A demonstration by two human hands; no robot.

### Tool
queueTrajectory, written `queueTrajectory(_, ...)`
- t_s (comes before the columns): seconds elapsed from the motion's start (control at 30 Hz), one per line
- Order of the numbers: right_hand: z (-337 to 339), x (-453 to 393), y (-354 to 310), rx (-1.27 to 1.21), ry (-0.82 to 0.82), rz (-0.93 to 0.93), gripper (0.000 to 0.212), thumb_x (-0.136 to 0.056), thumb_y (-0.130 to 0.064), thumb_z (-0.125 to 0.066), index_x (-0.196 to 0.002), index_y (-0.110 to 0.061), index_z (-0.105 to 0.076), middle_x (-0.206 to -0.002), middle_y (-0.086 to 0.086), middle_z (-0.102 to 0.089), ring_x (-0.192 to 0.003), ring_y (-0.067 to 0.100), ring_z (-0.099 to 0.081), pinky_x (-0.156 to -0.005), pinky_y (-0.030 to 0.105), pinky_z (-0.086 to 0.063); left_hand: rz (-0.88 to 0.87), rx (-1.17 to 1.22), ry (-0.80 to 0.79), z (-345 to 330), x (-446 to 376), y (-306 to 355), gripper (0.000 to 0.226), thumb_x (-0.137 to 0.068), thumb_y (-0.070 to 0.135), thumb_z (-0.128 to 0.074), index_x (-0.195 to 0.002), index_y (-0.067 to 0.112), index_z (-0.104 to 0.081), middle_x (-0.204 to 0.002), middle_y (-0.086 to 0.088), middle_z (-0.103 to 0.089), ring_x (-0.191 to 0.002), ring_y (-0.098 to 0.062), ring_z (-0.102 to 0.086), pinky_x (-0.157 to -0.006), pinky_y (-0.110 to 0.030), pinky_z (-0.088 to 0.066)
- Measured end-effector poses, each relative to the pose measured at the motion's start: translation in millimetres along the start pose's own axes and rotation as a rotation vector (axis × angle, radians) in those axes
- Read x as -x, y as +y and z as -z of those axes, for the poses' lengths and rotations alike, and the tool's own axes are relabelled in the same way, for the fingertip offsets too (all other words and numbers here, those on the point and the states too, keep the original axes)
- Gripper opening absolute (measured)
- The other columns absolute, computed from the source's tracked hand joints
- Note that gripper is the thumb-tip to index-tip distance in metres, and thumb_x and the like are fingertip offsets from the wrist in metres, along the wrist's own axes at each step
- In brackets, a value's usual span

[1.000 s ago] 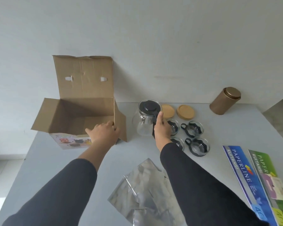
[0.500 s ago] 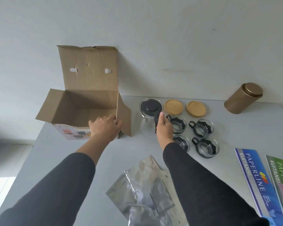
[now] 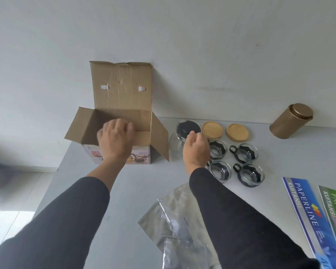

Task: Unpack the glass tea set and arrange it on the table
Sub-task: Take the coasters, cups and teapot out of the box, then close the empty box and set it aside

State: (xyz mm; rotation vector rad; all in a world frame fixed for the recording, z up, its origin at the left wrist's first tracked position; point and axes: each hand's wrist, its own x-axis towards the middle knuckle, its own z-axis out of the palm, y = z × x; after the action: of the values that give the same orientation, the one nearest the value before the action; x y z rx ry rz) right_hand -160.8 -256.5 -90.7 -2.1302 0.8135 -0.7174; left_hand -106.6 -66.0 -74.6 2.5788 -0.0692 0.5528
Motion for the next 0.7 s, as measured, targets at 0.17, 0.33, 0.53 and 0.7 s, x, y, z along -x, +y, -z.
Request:
queueTrajectory(0.17, -24.5, 45.0, -37.5, 0.011, -0.495, -0.204, 0.057, -0.096, -0.050, -0.032, -0.060, -0.009, -0.050, -0.074, 0.009, -0.059, -0.084, 0.031, -0.058, -0.075, 0.034, -0.043, 0.467, -0.185, -0.094, 26.3, -11.8, -54.7, 0.058, -0.081, 0.033, -0.065, -0.130, 0.015, -0.040, -0.147, -0.007, -0.022, -0.139, -0.027, -0.019, -0.110, -0.055, -0.020)
queueTrajectory(0.33, -45.8, 81.5, -70.0, -0.025, -0.636, -0.448, 0.067, -0.093, -0.060, -0.029, -0.108, -0.004, -0.062, -0.109, 0.013, -0.061, -0.109, 0.030, -0.057, -0.085, 0.030, -0.041, 0.762, -0.028, -0.178, 51.2, -18.9, -108.8, 0.082, -0.072, 0.034, -0.069, -0.137, 0.012, -0.026, -0.146, -0.012, -0.023, -0.138, -0.029, -0.018, -0.104, -0.054, -0.028)
queueTrajectory(0.53, -75.6, 114.0, -103.9, 0.053, -0.597, -0.490, 0.067, -0.096, -0.055, -0.021, -0.124, -0.005, -0.056, -0.127, 0.017, -0.057, -0.116, 0.033, -0.053, -0.101, 0.037, -0.041, 0.921, 0.378, -0.275, 69.4, -28.9, -167.7, 0.071, -0.076, 0.033, -0.068, -0.132, 0.007, -0.033, -0.109, -0.013, -0.055, -0.102, -0.037, -0.059, -0.086, -0.045, -0.054)
queueTrajectory(0.7, -93.2, 138.2, -120.5, -0.078, -0.341, -0.478, 0.055, -0.098, -0.040, -0.040, -0.147, -0.018, -0.028, -0.148, 0.010, -0.039, -0.133, 0.031, -0.040, -0.106, 0.038, -0.036, 0.437, 0.407, -0.258, 82.4, -30.2, -189.0, 0.054, -0.084, 0.016, -0.063, -0.133, 0.020, -0.039, -0.115, -0.005, -0.061, -0.112, -0.025, -0.057, -0.085, -0.033, -0.049)
